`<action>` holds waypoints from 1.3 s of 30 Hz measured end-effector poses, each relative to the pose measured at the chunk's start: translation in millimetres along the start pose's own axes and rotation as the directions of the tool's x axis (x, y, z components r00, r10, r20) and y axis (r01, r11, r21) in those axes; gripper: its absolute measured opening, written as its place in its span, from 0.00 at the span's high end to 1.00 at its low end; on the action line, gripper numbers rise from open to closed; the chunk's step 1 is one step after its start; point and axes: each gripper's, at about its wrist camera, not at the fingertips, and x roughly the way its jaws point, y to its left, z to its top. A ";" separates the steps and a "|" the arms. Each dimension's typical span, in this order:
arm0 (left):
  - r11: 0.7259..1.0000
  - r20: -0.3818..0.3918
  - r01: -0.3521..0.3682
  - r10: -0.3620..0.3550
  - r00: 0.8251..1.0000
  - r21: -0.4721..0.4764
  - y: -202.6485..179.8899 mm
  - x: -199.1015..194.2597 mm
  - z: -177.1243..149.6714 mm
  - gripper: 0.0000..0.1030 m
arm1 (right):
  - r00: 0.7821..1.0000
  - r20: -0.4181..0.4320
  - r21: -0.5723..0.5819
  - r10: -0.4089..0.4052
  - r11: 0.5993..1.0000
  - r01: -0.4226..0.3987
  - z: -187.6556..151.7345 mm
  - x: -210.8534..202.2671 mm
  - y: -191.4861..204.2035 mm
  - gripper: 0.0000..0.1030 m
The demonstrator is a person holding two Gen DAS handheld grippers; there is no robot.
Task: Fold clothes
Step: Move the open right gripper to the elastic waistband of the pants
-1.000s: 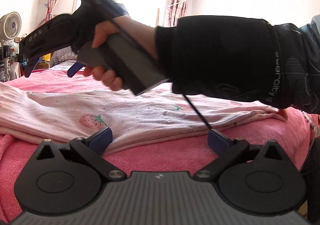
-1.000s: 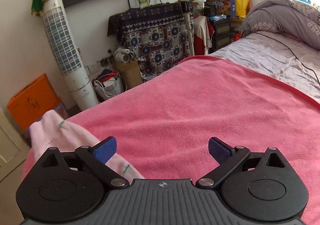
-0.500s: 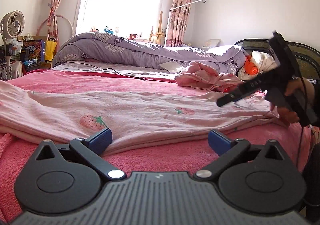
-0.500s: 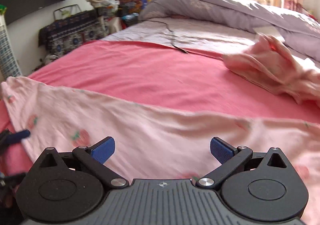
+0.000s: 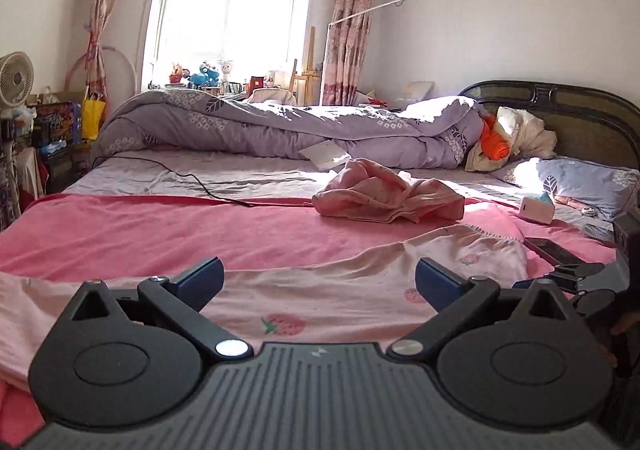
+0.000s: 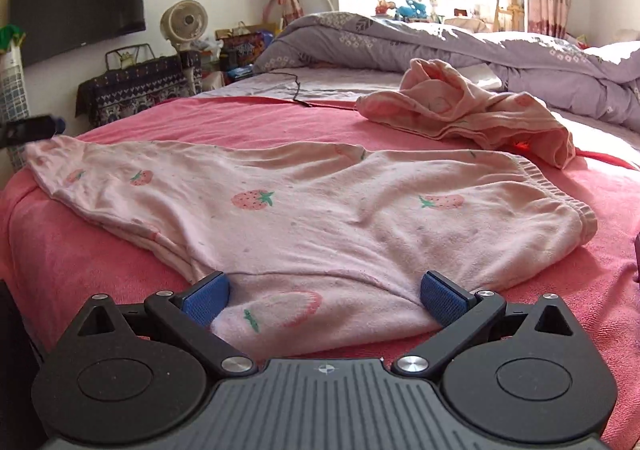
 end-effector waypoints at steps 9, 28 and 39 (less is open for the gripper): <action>0.999 -0.182 -0.014 0.020 0.983 0.035 -72.8 104.5 -7.2 0.01 | 0.988 0.143 0.267 -0.053 0.963 0.013 -10.5 -40.1 -49.7 0.00; 0.998 -0.263 0.065 -0.055 0.963 0.026 -100.7 125.1 -26.3 0.01 | 0.980 -0.049 0.598 -0.194 0.780 0.184 38.1 38.1 -158.2 0.00; 0.996 -0.266 0.071 -0.053 0.962 0.057 -96.9 127.9 -40.3 0.00 | 0.975 -0.063 0.635 -0.214 0.745 0.205 38.1 48.2 -161.2 0.03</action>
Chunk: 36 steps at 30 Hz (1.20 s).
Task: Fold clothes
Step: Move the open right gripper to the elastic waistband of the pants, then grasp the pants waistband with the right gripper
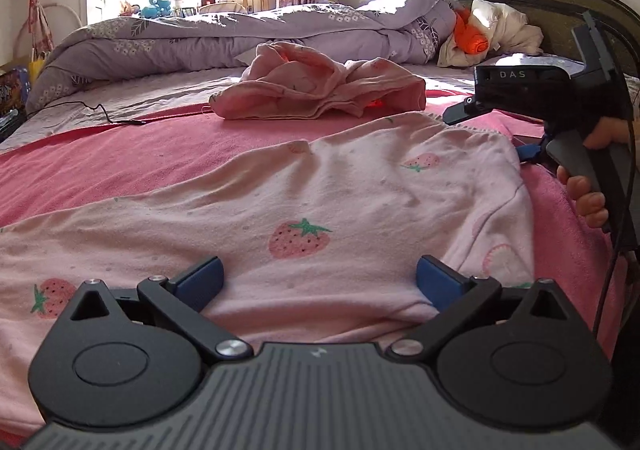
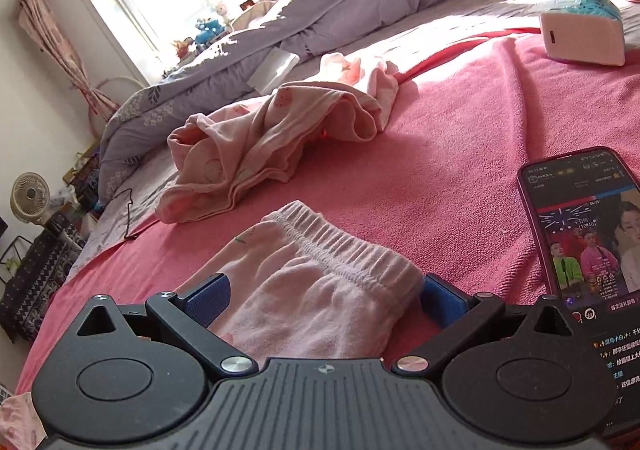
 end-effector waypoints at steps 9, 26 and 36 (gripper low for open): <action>1.000 0.018 0.007 -0.007 1.000 -0.004 1.6 -4.3 -1.8 0.00 | 1.000 -0.019 0.075 -0.007 0.997 0.009 9.0 -6.0 -12.6 0.40; 0.986 0.032 -0.001 0.007 0.999 -0.164 58.1 -50.4 -2.9 0.00 | 0.983 0.066 0.013 0.169 0.985 -0.170 18.3 -46.4 34.5 0.81; 0.911 0.072 -0.049 0.086 0.994 -0.410 132.1 -89.8 -24.3 0.00 | 0.978 -0.058 -0.452 0.199 0.868 -0.203 -56.5 -46.8 158.1 0.79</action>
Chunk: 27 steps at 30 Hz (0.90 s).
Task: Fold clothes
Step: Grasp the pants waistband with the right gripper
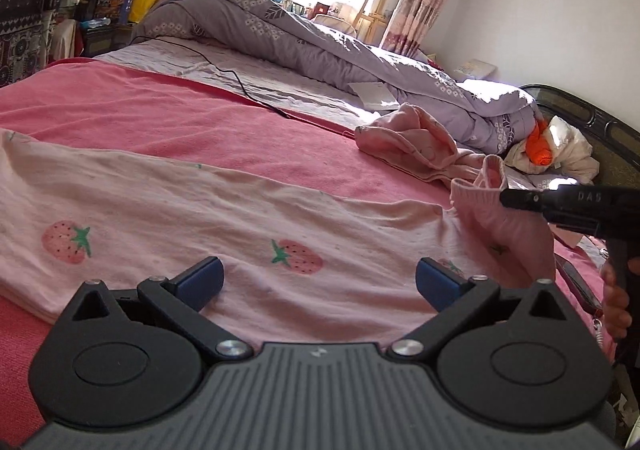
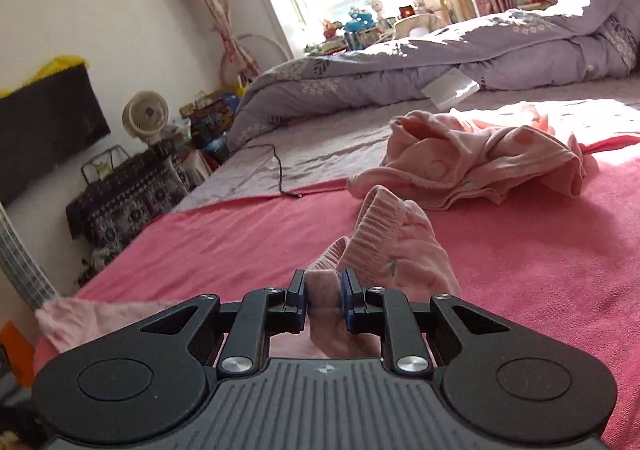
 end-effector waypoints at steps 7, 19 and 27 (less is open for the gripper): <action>0.999 -0.003 -0.011 0.011 1.000 0.041 -1.0 2.6 -7.3 0.00 | 0.945 0.150 -0.491 -0.289 0.808 0.325 -67.9 9.8 63.8 0.42; 0.999 0.021 -0.036 0.035 0.999 0.025 3.7 -8.1 -3.6 0.00 | 0.957 0.131 -0.646 -0.258 0.710 0.280 -86.3 11.5 71.3 0.36; 0.989 0.097 -0.145 0.144 0.985 0.003 36.8 -35.7 11.9 0.00 | 0.960 0.110 -0.570 -0.257 0.775 0.273 -67.4 8.8 69.2 0.81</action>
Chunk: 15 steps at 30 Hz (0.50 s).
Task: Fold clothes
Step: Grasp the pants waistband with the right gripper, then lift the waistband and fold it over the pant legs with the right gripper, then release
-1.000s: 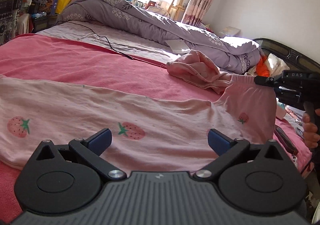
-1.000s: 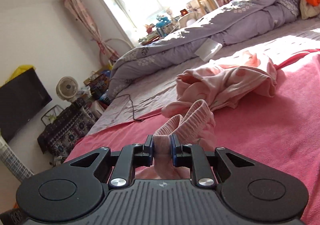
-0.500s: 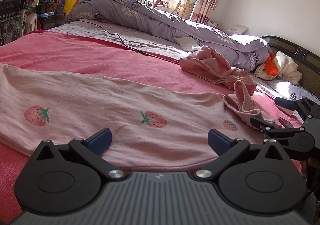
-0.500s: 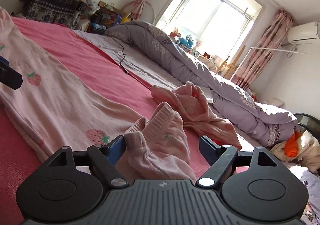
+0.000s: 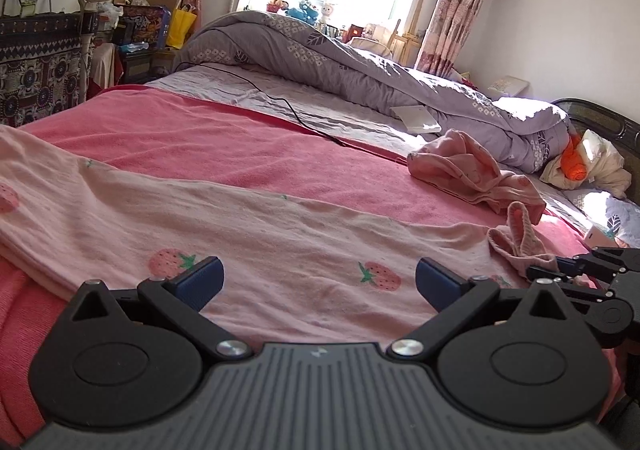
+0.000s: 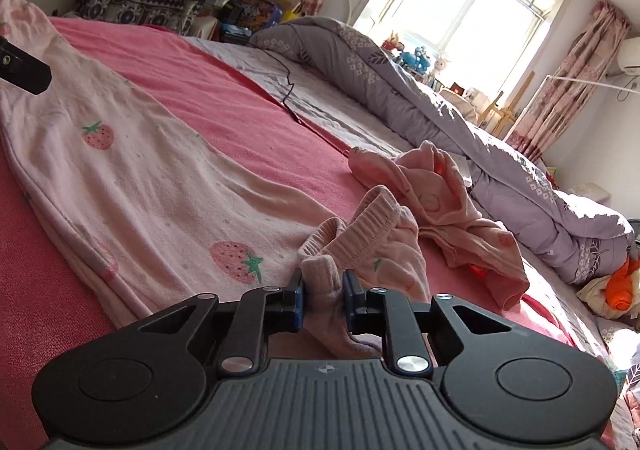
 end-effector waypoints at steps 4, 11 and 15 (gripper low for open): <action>0.987 0.004 -0.159 0.159 0.987 -0.029 41.4 -3.1 11.9 0.00 | 0.997 0.043 0.203 0.063 0.977 -0.071 24.9 -15.5 -32.6 0.83; 0.988 -0.011 -0.156 0.157 0.988 0.017 68.8 -20.8 6.6 0.00 | 0.948 0.152 0.514 0.281 0.796 -0.319 83.5 -20.6 -71.0 0.84; 0.988 0.120 -0.146 0.150 0.981 -0.039 96.8 -75.0 10.6 0.00 | 0.891 0.231 0.522 0.390 0.723 -0.452 135.5 -19.7 -49.1 0.84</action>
